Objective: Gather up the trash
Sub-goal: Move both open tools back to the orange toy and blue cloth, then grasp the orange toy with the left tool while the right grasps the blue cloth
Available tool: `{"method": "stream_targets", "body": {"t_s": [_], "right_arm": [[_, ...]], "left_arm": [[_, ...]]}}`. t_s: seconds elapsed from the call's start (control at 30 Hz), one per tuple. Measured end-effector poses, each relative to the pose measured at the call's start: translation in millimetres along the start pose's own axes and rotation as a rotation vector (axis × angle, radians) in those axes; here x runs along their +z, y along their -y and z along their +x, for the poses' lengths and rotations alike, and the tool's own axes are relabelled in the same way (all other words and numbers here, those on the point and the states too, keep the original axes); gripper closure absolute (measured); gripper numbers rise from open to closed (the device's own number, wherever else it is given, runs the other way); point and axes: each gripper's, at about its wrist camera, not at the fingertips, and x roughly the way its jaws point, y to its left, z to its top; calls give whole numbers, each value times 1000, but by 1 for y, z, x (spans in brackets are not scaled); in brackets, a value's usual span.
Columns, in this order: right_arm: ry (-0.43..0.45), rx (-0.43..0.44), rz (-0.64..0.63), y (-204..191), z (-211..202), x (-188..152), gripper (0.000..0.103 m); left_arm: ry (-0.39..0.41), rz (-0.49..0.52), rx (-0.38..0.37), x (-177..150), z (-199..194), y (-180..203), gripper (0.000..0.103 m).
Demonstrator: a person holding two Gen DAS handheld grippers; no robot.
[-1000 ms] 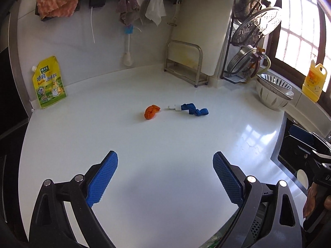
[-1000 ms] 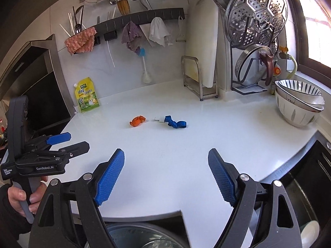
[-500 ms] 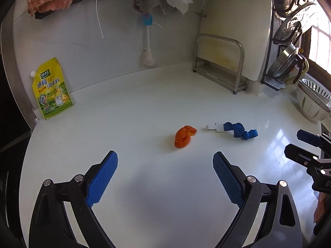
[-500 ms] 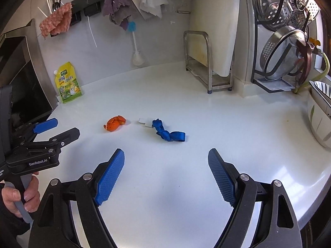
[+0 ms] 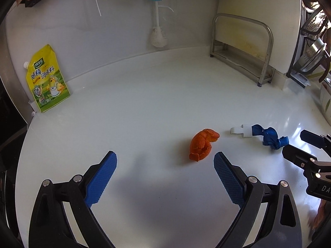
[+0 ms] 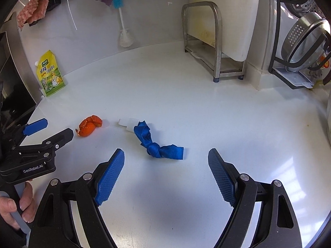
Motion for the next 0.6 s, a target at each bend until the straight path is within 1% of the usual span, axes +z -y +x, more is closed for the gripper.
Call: {"method": "stream_targets", "body": {"t_s": [0.2,0.6], "right_arm": [[-23,-7,-31,-3,13,6,24],[-43,-12,-70,-10,27,12,24]], "left_arm": [[-18,4,15,4,9,2,10],[-43,21,14,9,24,4,10]]}}
